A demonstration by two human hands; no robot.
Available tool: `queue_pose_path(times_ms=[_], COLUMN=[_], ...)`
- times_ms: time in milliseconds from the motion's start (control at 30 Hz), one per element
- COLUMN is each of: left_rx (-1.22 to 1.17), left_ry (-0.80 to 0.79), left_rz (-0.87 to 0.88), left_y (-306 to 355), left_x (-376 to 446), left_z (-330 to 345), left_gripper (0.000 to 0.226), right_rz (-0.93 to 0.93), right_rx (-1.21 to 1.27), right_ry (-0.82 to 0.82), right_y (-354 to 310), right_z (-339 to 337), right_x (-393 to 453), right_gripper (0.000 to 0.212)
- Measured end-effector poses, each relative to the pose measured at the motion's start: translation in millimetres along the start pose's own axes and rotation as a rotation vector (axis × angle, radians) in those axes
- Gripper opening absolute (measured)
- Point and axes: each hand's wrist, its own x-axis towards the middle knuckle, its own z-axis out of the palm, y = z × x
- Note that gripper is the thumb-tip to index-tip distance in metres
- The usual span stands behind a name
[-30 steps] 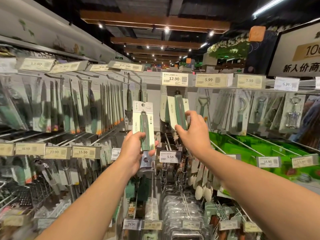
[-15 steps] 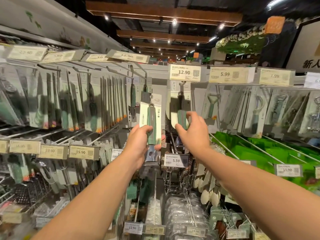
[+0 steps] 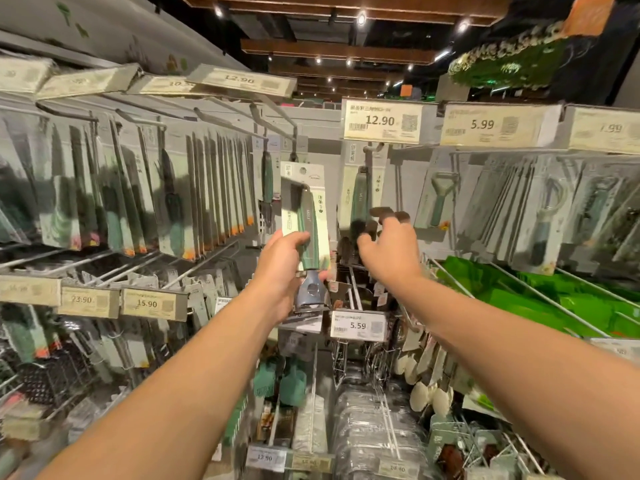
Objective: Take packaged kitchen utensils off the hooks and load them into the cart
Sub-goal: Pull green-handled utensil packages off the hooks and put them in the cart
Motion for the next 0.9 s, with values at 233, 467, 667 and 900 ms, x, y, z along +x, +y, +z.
queue_pose_path(times_ms=[233,467,667,900], left_rx=[0.011,0.042,0.491,1.268], left_ry=[-0.010,-0.065,-0.072,-0.019], left_rz=[0.052,0.072,0.195,0.483], left_y=[6.1,11.5,18.6,22.7], left_x=[-13.7,-45.9,-65.6,-65.0], left_z=[7.3,7.5,-0.8,-30.4], left_gripper=[0.048,0.026,0.011,0.011], right_rz=[-0.387,-0.350,-0.333,-0.256], right_rx=[0.069,0.132,0.078,0.093], right_ry=[-0.141,-0.127,-0.010,0.076], right_y=[-31.8,-40.6,-32.8,-17.7], right_z=[-1.7,-16.8,-35.2,-58.5], right_x=[-41.0,-61.0,-74.0,-87.4], right_gripper=[0.052,0.046,0.046,0.047])
